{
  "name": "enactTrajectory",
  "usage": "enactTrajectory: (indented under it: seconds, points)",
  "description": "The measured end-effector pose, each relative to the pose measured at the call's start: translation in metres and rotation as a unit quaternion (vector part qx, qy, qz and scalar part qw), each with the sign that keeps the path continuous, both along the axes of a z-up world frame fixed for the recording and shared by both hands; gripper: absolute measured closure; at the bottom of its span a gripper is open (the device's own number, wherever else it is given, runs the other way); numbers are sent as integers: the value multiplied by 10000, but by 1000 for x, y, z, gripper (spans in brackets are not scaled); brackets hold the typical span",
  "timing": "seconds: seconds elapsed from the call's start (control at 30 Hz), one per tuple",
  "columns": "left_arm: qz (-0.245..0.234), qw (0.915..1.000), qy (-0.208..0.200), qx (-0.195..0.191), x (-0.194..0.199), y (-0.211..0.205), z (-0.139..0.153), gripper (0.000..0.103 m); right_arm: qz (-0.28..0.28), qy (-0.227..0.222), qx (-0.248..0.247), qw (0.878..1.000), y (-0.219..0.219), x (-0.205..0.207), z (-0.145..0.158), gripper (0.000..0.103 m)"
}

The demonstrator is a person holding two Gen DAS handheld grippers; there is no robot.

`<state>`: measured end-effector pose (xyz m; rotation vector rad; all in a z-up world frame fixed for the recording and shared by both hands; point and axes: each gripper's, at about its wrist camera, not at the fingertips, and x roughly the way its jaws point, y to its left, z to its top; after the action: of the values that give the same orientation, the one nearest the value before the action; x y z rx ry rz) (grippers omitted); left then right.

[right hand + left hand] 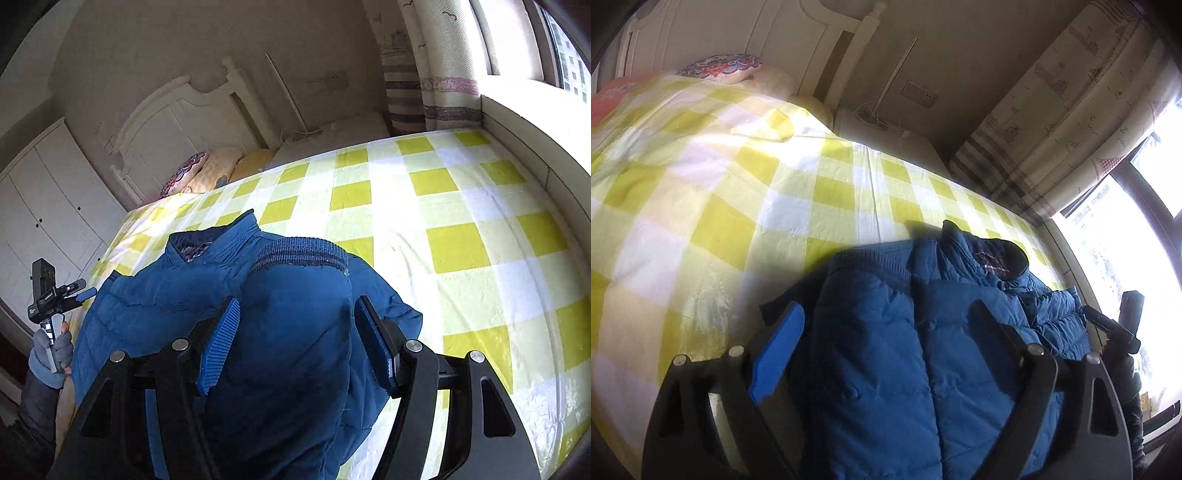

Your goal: Fold large clothes

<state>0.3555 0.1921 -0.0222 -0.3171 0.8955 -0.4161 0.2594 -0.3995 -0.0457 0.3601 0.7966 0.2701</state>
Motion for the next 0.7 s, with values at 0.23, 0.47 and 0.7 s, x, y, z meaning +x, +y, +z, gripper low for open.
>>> enactTrajectory:
  seconds: [0.23,0.47,0.7]
  points:
    - [29,9971,637,-421,39,8,-28,14,197,230,131,9995,3,15,-8,38]
    - [-90,9985,406,-362,45,-4,-23,21,100,247,551,9981,-10,14,-18,38]
    - [-117,9951,268,943,42,-36,-27,58,162,50,209,9996,1,11,-16,51]
